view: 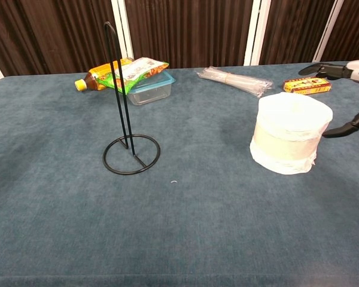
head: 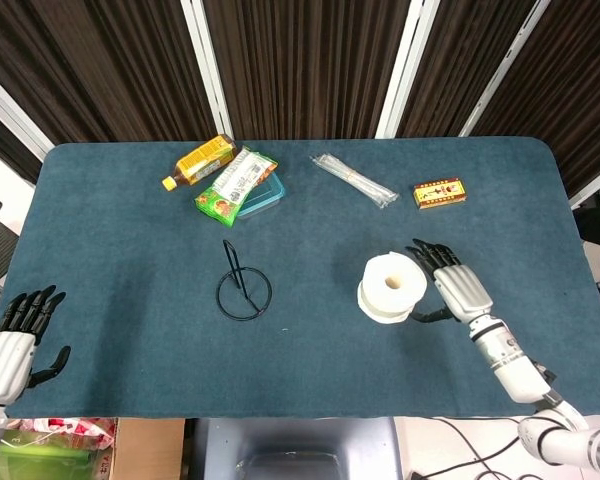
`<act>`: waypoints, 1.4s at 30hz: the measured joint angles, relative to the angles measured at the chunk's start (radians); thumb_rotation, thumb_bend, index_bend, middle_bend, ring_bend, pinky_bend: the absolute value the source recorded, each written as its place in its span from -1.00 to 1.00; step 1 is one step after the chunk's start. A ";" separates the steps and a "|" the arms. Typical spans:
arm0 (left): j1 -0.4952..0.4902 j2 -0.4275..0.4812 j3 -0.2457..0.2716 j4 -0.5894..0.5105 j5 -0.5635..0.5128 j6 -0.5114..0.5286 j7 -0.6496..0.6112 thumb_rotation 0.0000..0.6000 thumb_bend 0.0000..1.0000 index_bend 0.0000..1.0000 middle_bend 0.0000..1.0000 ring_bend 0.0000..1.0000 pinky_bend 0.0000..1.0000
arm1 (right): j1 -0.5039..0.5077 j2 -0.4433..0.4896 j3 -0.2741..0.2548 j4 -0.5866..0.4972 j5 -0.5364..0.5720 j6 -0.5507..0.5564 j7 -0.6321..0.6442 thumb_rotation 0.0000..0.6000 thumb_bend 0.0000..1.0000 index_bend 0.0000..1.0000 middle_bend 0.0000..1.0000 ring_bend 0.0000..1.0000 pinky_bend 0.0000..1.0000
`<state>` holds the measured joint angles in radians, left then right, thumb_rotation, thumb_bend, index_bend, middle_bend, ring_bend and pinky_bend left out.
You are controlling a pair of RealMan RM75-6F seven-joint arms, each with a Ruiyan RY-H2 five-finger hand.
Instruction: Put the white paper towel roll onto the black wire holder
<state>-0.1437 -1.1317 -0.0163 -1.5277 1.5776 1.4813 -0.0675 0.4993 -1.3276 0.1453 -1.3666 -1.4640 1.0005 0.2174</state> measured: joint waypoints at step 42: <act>0.008 0.005 -0.007 0.000 -0.007 0.013 -0.020 1.00 -0.20 -0.90 -1.00 -1.00 -0.94 | 0.065 -0.073 0.023 0.035 0.084 0.028 0.039 1.00 -0.46 0.77 0.46 0.48 0.62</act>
<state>-0.1359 -1.1265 -0.0230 -1.5278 1.5702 1.4942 -0.0870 0.5638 -1.4011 0.1688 -1.3316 -1.3804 1.0285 0.2564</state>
